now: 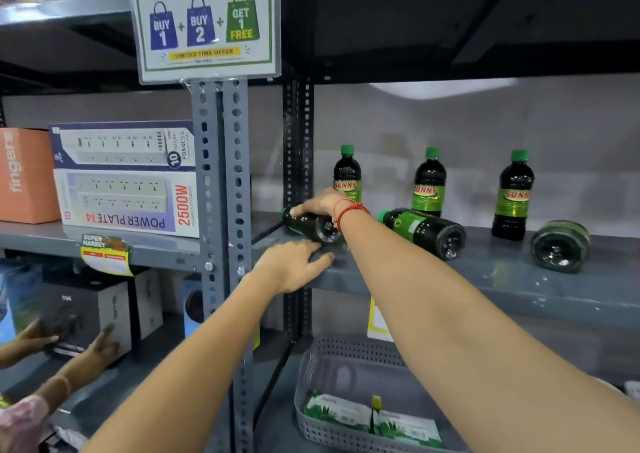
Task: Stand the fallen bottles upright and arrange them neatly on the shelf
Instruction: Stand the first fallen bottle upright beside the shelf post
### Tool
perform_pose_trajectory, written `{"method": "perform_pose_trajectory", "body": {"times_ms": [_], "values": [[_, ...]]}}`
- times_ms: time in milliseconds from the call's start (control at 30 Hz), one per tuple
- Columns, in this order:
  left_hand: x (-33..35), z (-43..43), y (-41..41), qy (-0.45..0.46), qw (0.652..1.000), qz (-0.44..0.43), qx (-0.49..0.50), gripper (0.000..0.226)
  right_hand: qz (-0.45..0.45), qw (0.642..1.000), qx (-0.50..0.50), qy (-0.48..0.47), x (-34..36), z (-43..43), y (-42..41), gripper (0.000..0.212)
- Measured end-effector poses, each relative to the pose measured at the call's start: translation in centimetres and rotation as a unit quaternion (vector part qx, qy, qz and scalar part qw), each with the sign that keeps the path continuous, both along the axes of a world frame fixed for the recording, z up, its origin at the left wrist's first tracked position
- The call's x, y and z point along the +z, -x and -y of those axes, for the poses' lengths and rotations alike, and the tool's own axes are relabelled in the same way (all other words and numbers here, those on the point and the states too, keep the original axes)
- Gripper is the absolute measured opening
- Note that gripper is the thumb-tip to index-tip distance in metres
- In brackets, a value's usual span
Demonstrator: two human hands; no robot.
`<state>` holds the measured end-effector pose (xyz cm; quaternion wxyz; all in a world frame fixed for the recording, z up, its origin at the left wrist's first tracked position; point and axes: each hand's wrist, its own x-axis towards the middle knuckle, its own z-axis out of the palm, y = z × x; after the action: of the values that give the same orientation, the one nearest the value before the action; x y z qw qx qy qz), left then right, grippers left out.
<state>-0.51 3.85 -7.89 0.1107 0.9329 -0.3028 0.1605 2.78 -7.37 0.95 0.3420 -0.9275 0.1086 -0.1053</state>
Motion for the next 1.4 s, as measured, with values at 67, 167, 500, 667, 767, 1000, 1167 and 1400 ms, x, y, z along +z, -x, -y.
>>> {"method": "perform_pose_trajectory", "body": {"times_ms": [67, 167, 500, 667, 767, 1000, 1167, 1400], "values": [[-0.1, 0.0, -0.2, 0.003, 1.0, 0.009, -0.002, 0.063, -0.069, 0.997, 0.037, 0.018, 0.5, -0.7, -0.7, 0.07], [-0.2, -0.1, -0.5, 0.019, 1.0, 0.024, 0.001, 0.065, -0.125, 0.99, 0.056, -0.038, 0.2, 0.0, -1.6, 0.059], [-0.5, -0.2, -0.3, 0.031, 0.999, 0.045, 0.002, 0.059, 0.098, 0.929, 0.049, -0.352, -1.7, 3.8, -2.1, 0.045], [-0.3, -0.2, -0.3, 0.03, 0.999, 0.046, 0.002, 0.058, 0.176, 0.944, 0.072, -0.268, -1.5, 5.4, -1.4, 0.05], [-0.7, -0.4, -0.1, 0.049, 0.994, 0.094, -0.005, 0.056, 0.173, 0.94, 0.1, -0.275, -2.1, 6.0, -0.8, 0.059], [-1.8, -0.3, 1.0, 0.115, 0.977, 0.18, -0.001, 0.065, 0.097, 0.964, 0.151, -0.194, -1.4, 5.9, 0.2, 0.05], [-1.9, -0.2, 1.1, 0.122, 0.977, 0.178, 0.004, 0.069, 0.162, 0.971, 0.082, -0.158, -2.5, 5.7, -0.1, 0.068], [-1.8, -0.1, 1.4, 0.125, 0.975, 0.182, 0.006, 0.06, 0.101, 0.967, 0.079, -0.221, -2.9, 5.0, -0.5, 0.097]]}}
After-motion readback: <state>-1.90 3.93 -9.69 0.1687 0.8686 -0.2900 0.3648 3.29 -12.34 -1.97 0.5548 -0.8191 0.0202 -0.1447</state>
